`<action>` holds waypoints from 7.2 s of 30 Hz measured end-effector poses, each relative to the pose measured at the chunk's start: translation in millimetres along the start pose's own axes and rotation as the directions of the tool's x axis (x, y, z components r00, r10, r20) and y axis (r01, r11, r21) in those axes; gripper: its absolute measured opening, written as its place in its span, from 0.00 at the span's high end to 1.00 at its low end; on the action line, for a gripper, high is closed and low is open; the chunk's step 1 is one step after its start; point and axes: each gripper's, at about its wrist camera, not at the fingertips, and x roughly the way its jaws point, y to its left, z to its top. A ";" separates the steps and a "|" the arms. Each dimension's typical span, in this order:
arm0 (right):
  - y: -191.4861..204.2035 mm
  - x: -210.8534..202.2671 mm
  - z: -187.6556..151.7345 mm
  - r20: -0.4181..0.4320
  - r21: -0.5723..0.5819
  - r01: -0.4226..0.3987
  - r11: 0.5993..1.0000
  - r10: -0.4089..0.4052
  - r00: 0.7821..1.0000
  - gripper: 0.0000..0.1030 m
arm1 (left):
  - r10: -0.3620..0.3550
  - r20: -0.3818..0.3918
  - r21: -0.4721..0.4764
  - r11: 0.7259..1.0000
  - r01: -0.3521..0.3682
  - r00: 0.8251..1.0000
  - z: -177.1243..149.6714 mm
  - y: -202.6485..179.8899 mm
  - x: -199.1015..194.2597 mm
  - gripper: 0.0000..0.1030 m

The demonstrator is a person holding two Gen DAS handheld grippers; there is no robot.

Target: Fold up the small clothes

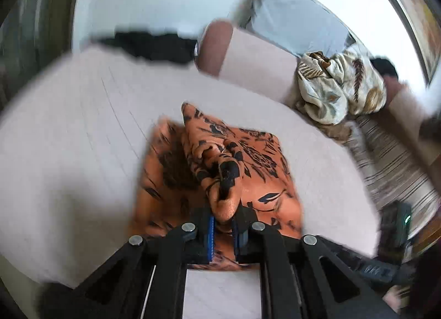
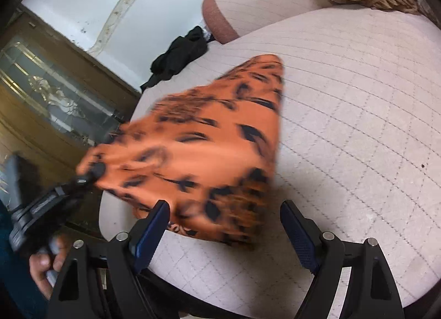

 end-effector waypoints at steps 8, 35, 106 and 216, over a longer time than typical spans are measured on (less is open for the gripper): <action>12.4 17.9 -2.4 -0.065 -0.069 0.045 0.997 -0.050 0.997 0.18 | 0.025 -0.210 -0.159 0.986 -0.059 0.977 -38.5 55.0 63.6 0.90; 174.4 131.2 130.3 -0.293 -0.384 0.121 0.915 -0.246 0.924 0.13 | 0.336 -0.054 0.208 0.925 -0.318 0.940 -51.3 5.3 67.0 0.90; -91.2 110.0 90.7 -0.099 0.303 -0.228 0.926 0.268 0.958 0.55 | -0.025 -0.302 -0.041 0.999 0.013 0.953 72.2 79.5 162.4 0.70; -51.8 39.2 42.0 -0.132 0.220 -0.110 0.969 0.141 0.981 0.27 | 0.057 -0.125 -0.092 0.993 -0.069 0.991 -24.8 112.3 -3.0 0.47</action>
